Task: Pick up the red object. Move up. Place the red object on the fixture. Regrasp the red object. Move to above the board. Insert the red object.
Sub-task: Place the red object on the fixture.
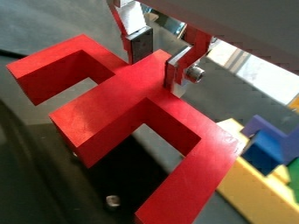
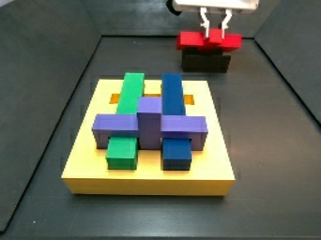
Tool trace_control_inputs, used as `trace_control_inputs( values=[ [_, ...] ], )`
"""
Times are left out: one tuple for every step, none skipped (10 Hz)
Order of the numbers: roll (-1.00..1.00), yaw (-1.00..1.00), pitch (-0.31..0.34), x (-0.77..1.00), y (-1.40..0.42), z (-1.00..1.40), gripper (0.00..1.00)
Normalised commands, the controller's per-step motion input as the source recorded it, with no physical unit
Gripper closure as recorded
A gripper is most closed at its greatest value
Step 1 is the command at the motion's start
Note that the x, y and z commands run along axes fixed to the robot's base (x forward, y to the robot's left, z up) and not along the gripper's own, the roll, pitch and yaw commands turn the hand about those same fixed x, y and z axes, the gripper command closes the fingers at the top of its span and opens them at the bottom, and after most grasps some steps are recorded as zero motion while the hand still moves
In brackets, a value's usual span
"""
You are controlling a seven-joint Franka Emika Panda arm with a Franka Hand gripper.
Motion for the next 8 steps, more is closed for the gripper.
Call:
trace_control_inputs(
  values=[
    [-0.01, -0.08, -0.031, 0.26, 0.0, -0.35, 1.0],
    [-0.15, 0.0, -0.034, 0.11, 0.05, -0.24, 1.0],
    [-0.26, 0.0, -0.094, 0.0, 0.09, -0.15, 1.0],
    [-0.35, -0.01, -0.177, -0.03, 0.16, -0.09, 1.0],
    [-0.35, -0.01, -0.223, -0.05, 0.15, -0.09, 1.0],
    [-0.36, 0.0, -0.24, -0.06, 0.13, -0.09, 1.0],
    [-0.13, 0.0, -0.177, -0.03, 0.0, -0.11, 1.0],
    [0.0, 0.0, -0.12, -0.03, 0.0, -0.13, 1.0]
  ],
)
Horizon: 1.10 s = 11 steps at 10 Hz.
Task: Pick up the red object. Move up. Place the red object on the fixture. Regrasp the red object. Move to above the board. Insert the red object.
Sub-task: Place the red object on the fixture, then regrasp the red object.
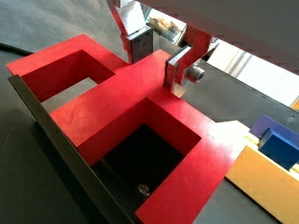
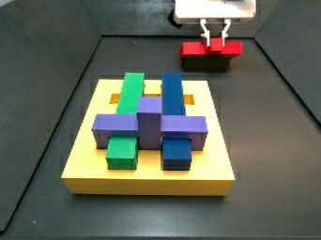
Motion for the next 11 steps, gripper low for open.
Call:
trace_control_inputs(
  values=[
    [0.0, 0.0, -0.074, -0.05, 0.0, -0.11, 1.0],
    [0.0, 0.0, -0.057, -0.07, 0.0, -0.13, 1.0],
    [0.0, 0.0, 0.0, 0.0, 0.0, 0.0, 1.0],
    [0.0, 0.0, 0.0, 0.0, 0.0, 0.0, 0.0],
    [0.55, 0.0, 0.0, 0.0, -0.02, 0.15, 0.0],
    [0.56, 0.05, 0.0, 0.0, 0.0, 0.09, 0.0],
    [0.69, 0.09, -0.003, -0.02, -0.01, 0.11, 0.0],
    [0.85, 0.14, 0.0, -0.09, -0.08, 0.15, 0.0],
    [0.9, 0.15, -0.086, -0.19, -0.11, 0.11, 0.0],
    [0.95, 0.13, -0.117, -0.09, -0.16, 0.14, 0.0],
    [1.0, 0.13, -0.134, -0.04, -0.23, 0.19, 0.0]
  ],
)
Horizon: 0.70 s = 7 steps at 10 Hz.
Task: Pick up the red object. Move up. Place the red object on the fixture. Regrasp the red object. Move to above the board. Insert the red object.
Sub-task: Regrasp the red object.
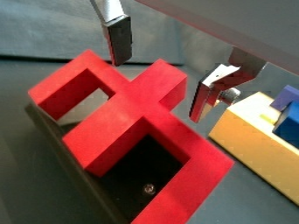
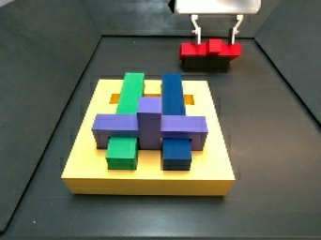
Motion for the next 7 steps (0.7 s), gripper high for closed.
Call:
trace_control_inputs(
  values=[
    [1.0, 0.13, -0.117, -0.03, -0.23, 0.17, 0.0],
    [1.0, 0.14, -0.06, -0.1, -0.15, 0.15, 0.0],
    [1.0, 0.18, 0.0, -0.15, -0.05, 0.17, 0.0],
    [1.0, 0.13, 0.094, 0.0, 0.0, 0.1, 0.0],
    [1.0, 0.12, 0.271, 0.01, 0.0, 0.13, 0.0],
    [1.0, 0.05, 0.334, 0.14, 0.0, 0.09, 0.0],
    [1.0, 0.0, 0.523, 0.24, 0.0, 0.08, 0.0]
  ],
)
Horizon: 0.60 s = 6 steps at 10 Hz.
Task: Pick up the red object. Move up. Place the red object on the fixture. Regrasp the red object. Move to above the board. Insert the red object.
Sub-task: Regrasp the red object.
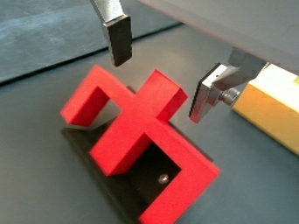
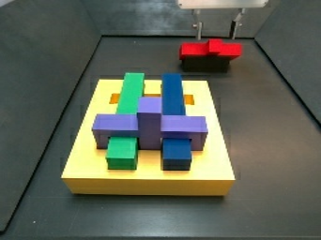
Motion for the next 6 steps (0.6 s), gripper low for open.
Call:
trace_control_inputs(
  values=[
    [1.0, -0.01, 0.706, 0.27, -0.13, 0.03, 0.0],
    [0.97, -0.03, 0.637, 0.31, -0.22, 0.0, 0.0],
    [0.92, -0.02, 0.511, 0.28, -0.33, 0.0, 0.0],
    [0.91, -0.03, 0.391, 0.22, -0.33, -0.02, 0.0],
    [0.85, -0.02, 0.294, 0.26, -0.28, -0.05, 0.0],
    [0.64, -0.08, 0.134, 0.26, -0.07, -0.08, 0.0]
  ],
)
